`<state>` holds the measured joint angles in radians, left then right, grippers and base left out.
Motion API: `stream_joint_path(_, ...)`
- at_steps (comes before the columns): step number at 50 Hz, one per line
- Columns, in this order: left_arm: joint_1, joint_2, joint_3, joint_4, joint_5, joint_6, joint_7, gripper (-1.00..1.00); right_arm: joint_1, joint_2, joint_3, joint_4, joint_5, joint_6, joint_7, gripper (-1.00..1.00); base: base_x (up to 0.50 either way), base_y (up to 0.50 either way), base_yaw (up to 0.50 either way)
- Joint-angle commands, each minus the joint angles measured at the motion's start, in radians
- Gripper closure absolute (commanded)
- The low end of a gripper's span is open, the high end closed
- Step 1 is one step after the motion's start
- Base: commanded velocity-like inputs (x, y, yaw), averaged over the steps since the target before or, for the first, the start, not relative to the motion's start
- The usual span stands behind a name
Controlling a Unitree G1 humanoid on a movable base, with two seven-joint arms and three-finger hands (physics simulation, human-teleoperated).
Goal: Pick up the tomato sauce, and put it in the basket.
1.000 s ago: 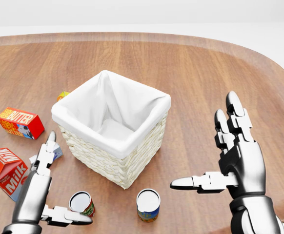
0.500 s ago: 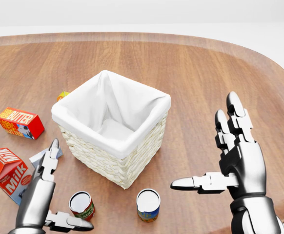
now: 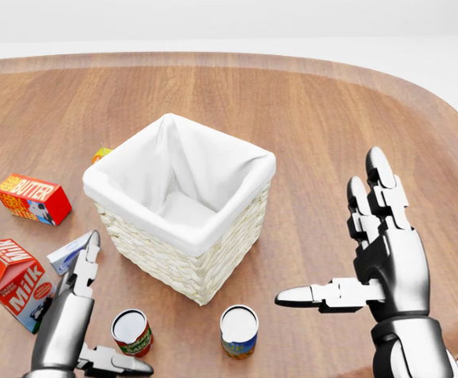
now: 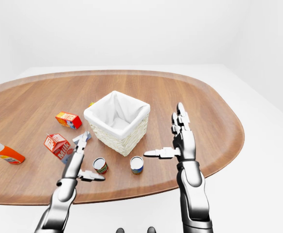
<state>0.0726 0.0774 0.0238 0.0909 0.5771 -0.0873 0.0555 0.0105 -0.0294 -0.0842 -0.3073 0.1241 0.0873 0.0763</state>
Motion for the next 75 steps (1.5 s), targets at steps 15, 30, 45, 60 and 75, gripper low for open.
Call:
stream_joint_path(15, -0.034, 0.006, -0.002, 0.059, 0.004, 0.000, 0.024, -0.99, -0.002, 0.000, 0.001, 0.002, -0.001, 0.000, -0.001, -1.00, 0.00, 0.00, 0.00)
stream_joint_path(30, -0.033, 0.006, -0.010, 0.084, 0.017, 0.000, 0.039, -0.99, -0.003, 0.000, 0.001, 0.002, -0.001, 0.000, -0.002, -1.00, 0.00, 0.00, 0.00)
stream_joint_path(45, -0.047, 0.008, -0.013, 0.127, 0.021, 0.000, 0.054, -0.99, -0.008, -0.001, 0.000, 0.017, -0.001, 0.000, -0.001, -1.00, 0.00, 0.00, 0.00)
stream_joint_path(60, -0.071, 0.011, -0.019, 0.188, 0.027, 0.000, 0.078, -0.98, -0.006, -0.001, 0.000, 0.025, 0.000, 0.000, 0.001, -1.00, 0.00, 0.00, 0.00)
stream_joint_path(75, -0.076, 0.010, -0.027, 0.204, 0.040, 0.000, 0.094, -0.98, -0.007, -0.001, -0.001, 0.024, 0.000, 0.000, 0.000, -1.00, 0.00, 0.00, 0.00)
